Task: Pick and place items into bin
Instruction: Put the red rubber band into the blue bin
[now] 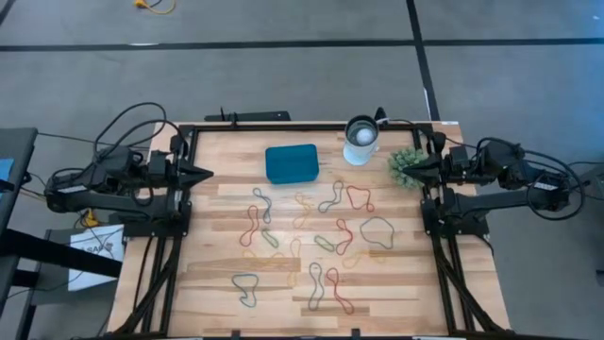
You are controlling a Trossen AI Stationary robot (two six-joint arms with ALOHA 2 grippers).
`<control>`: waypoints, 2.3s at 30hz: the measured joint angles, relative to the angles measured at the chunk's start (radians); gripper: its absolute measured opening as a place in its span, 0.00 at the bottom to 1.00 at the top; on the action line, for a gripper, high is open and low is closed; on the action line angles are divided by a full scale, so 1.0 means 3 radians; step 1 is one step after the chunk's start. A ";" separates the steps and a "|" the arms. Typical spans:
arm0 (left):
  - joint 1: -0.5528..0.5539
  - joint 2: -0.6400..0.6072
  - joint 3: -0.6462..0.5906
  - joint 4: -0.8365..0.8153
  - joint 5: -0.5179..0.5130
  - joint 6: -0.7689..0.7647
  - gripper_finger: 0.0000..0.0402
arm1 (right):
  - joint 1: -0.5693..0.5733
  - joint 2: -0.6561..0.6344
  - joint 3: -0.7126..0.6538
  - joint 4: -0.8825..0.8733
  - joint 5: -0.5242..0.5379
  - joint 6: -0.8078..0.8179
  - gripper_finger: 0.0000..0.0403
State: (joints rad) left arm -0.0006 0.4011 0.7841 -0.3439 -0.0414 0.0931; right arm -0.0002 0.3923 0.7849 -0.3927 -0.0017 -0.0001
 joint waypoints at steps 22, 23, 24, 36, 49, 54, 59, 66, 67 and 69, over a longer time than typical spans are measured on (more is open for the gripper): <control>0.0000 0.0028 -0.0001 0.0065 -0.0002 0.0160 0.00 | 0.0000 0.0000 0.0000 0.0000 0.0001 0.0001 0.02; 0.0000 0.0025 -0.0001 0.0104 -0.0022 0.0224 0.00 | -0.0001 0.0000 0.0000 0.0000 0.0001 0.0001 0.02; 0.0001 0.0024 -0.0001 0.0140 -0.0057 0.0276 0.00 | 0.0000 0.0000 0.0000 0.0000 0.0001 0.0001 0.02; 0.0001 0.0040 -0.0001 0.0610 -0.0832 0.0425 0.00 | 0.0000 0.0000 0.0000 0.0000 0.0001 0.0001 0.02; 0.0001 0.0099 0.0000 0.0587 -0.1033 0.0689 0.00 | 0.0000 0.0000 0.0001 0.0000 0.0001 0.0000 0.02; 0.0001 0.0234 0.0000 0.0482 -0.1032 0.0651 0.00 | -0.0001 0.0000 0.0000 -0.0001 0.0001 0.0000 0.02; 0.0001 0.0542 -0.0084 0.0292 -0.0983 0.0455 0.01 | -0.0001 0.0000 0.0001 0.0005 0.0001 -0.0024 0.02; 0.0000 0.1238 -0.0184 0.0179 -0.0812 0.0264 0.11 | -0.0004 0.0000 0.0001 0.0062 0.0002 -0.0263 0.02; 0.0001 0.1328 -0.0184 0.0159 -0.0839 0.0254 0.13 | -0.0004 0.0000 0.0000 0.0108 0.0002 -0.0263 0.02; 0.0000 0.1490 -0.0184 0.0168 -0.0924 0.0201 0.17 | -0.0004 0.0019 0.0000 0.0262 0.0002 -0.0263 0.02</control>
State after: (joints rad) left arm -0.0004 0.8481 0.7288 -0.2934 -0.3186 0.1532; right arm -0.0013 0.3980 0.7849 -0.3142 -0.0010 -0.0791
